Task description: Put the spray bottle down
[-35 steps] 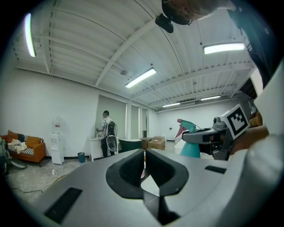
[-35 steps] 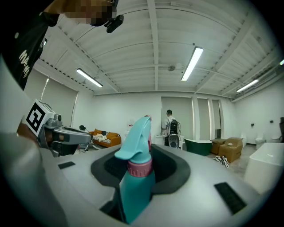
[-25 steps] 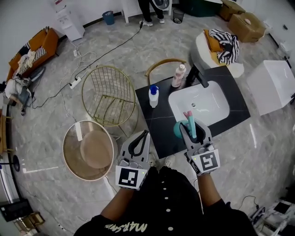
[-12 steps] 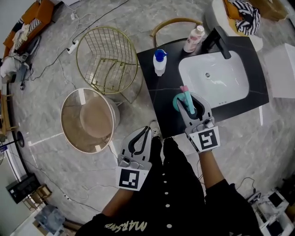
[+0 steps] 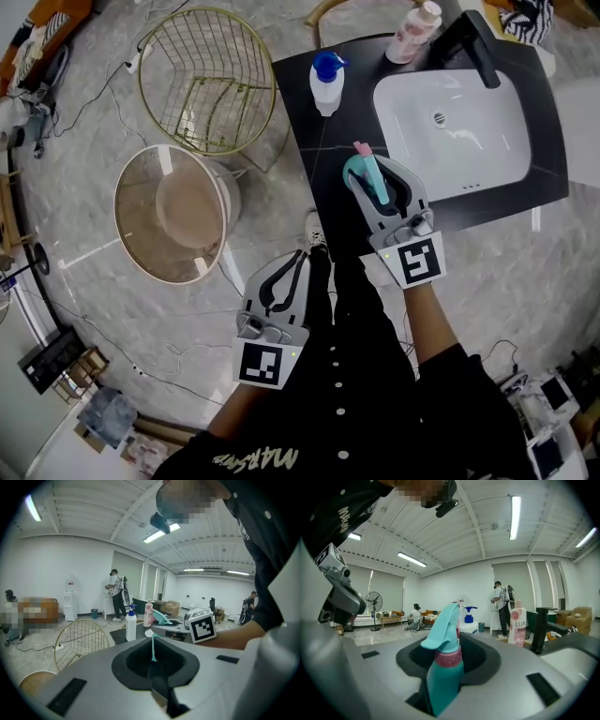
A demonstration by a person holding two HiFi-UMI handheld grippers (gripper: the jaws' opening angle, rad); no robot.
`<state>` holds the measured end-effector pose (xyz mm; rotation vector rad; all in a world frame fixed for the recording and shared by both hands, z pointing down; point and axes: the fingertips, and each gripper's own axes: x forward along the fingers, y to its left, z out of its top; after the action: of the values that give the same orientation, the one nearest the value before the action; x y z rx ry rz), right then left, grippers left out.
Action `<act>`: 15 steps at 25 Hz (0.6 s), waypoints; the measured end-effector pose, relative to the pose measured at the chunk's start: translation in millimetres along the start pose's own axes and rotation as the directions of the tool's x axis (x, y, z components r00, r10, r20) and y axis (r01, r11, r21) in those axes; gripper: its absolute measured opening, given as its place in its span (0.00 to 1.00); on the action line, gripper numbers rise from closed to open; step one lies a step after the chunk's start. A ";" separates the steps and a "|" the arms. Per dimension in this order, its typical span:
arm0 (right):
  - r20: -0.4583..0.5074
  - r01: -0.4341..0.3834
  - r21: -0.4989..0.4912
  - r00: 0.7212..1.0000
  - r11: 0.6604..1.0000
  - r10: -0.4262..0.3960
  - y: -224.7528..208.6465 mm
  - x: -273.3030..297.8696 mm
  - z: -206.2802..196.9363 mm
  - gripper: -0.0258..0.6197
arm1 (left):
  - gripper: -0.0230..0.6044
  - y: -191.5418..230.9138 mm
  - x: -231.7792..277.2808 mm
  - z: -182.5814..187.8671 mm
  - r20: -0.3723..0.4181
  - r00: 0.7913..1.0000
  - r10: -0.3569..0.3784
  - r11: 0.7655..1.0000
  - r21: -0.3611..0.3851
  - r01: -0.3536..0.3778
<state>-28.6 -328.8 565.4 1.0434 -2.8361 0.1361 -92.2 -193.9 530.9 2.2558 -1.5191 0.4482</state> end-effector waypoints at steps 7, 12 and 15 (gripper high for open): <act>0.013 -0.023 0.006 1.000 1.000 0.023 4.4 1.6 -11.6 0.24 | 0.07 -3.2 3.4 -12.0 -0.025 1.000 0.002 1.000 -0.003 -0.003; 0.026 -0.031 0.008 0.999 0.999 0.031 4.5 0.4 -11.6 0.24 | 0.07 -5.3 6.4 -13.7 -0.029 1.000 0.007 1.000 -0.003 -0.007; 0.019 -0.037 0.006 0.999 0.999 0.037 4.9 0.3 -13.6 0.25 | 0.07 -5.7 7.6 -14.0 -0.034 0.999 0.011 1.000 -0.002 -0.012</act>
<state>-31.0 -323.6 578.6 0.9988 -2.8751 0.1387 -84.9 -191.4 545.9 2.2275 -1.5157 0.4856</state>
